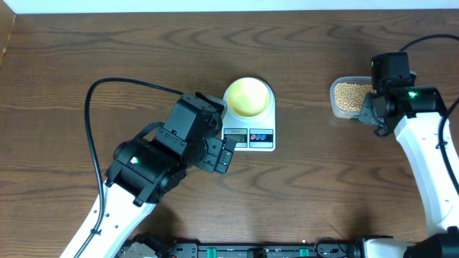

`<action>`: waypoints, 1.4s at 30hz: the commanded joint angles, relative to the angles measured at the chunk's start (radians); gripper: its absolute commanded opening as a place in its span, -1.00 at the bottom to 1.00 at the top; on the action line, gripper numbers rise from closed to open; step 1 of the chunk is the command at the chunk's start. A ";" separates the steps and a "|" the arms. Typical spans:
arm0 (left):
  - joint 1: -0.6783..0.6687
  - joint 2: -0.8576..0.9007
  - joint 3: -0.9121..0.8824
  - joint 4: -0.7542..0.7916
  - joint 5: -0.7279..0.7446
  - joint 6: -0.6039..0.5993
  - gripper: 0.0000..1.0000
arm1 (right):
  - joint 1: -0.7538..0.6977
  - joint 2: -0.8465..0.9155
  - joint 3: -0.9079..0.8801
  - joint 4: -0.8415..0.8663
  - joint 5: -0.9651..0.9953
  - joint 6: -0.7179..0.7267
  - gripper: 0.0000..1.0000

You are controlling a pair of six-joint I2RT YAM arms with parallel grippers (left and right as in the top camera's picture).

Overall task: Scoop item into bowl and weigh 50g on scale
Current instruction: 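Lower the scoop into the soybean tub with the right gripper, then drag the scoop through the soybeans and lift it out full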

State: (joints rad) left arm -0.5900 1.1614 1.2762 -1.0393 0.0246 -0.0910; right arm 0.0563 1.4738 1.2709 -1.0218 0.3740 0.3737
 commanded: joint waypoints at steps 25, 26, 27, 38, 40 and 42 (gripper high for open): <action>0.002 0.002 0.018 0.001 0.006 0.012 0.93 | -0.005 0.251 0.022 0.238 -0.057 -0.166 -0.98; 0.002 0.002 0.018 0.001 0.005 0.012 0.93 | -0.005 0.259 0.022 0.241 -0.077 -0.166 -0.98; 0.002 0.002 0.018 0.001 0.005 0.012 0.93 | -0.005 0.266 0.022 0.242 -0.097 -0.166 -0.98; 0.002 0.002 0.018 0.001 0.005 0.012 0.93 | -0.103 0.271 0.034 0.209 -0.388 -0.116 -0.98; 0.002 0.002 0.018 0.001 0.005 0.012 0.93 | -0.128 0.271 0.046 0.198 -0.435 -0.117 -0.98; 0.002 0.002 0.018 0.001 0.005 0.012 0.93 | -0.152 0.271 0.062 0.188 -0.478 -0.121 -0.98</action>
State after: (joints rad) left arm -0.5900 1.1614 1.2762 -1.0393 0.0246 -0.0910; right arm -0.0612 1.7374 1.2999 -0.8165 0.0475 0.2367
